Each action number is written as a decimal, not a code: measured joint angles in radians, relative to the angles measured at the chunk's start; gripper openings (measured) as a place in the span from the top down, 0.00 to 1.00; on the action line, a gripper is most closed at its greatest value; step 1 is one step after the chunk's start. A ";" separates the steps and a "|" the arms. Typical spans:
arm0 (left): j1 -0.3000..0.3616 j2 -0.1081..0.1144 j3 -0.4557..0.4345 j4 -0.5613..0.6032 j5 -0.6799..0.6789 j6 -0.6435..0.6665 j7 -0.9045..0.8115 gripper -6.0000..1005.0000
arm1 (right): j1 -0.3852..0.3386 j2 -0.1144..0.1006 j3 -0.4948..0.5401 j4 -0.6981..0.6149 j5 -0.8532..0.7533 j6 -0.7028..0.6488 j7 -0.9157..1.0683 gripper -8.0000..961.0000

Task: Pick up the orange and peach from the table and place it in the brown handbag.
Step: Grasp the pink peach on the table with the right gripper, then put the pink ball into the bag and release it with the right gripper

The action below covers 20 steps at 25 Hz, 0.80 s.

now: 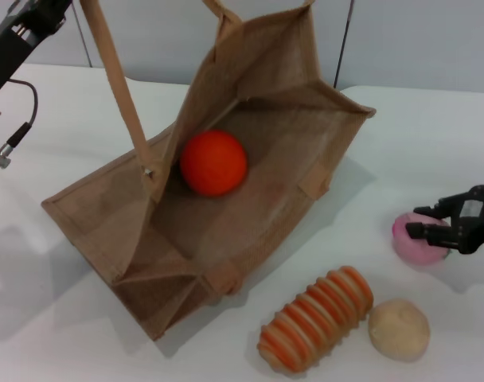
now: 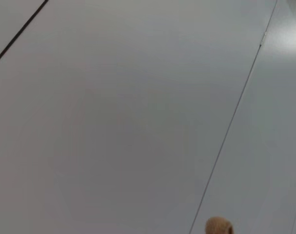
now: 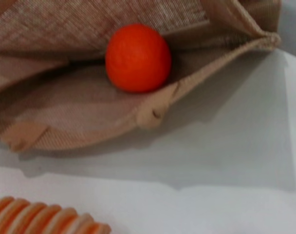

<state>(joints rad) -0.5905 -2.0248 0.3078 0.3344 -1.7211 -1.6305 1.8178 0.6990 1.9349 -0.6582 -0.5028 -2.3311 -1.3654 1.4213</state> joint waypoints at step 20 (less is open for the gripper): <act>-0.064 -0.003 0.006 -0.013 0.059 0.005 -0.006 0.76 | 0.078 0.087 0.073 -0.137 0.150 -0.228 -0.146 0.71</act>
<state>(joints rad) -0.6542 -2.0281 0.3137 0.3216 -1.6625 -1.6257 1.8122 0.7771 2.0215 -0.5853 -0.6395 -2.1809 -1.5933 1.2750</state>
